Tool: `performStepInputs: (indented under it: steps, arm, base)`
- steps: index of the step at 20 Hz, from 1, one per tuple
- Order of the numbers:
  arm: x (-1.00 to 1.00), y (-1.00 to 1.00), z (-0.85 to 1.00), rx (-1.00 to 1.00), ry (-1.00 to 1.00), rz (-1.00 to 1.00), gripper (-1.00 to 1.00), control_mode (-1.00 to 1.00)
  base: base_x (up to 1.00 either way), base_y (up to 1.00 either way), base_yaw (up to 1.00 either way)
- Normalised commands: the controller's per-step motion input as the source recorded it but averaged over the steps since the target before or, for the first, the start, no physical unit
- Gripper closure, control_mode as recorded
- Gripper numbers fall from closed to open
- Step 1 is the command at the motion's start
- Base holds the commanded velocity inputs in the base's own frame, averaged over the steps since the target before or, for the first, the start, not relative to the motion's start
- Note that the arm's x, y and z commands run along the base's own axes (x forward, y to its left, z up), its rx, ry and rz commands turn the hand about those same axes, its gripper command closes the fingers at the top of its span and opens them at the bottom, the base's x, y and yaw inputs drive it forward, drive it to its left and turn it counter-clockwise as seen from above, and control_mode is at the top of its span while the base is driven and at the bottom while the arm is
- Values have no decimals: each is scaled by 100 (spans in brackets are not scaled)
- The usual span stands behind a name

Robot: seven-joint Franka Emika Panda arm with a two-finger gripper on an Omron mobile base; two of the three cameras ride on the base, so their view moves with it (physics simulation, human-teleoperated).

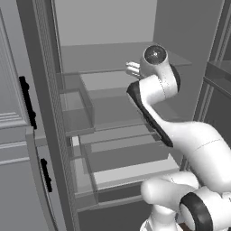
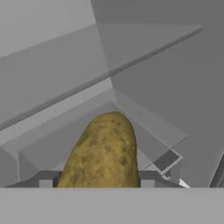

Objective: Place one potato and one steak in each tupperware on the nearby counter, to pack two identical lunches.

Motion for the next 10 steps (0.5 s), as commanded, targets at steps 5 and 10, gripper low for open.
performStepInputs:
  steps: [5, 10]
  arm:
    - [-100, -1, -24, 0, 12, 46, 100, -100]
    - [-100, 0, -5, 0, 2, 38, 100, -100]
  base:
    - [0, 0, 0]
    - [0, 0, 0]
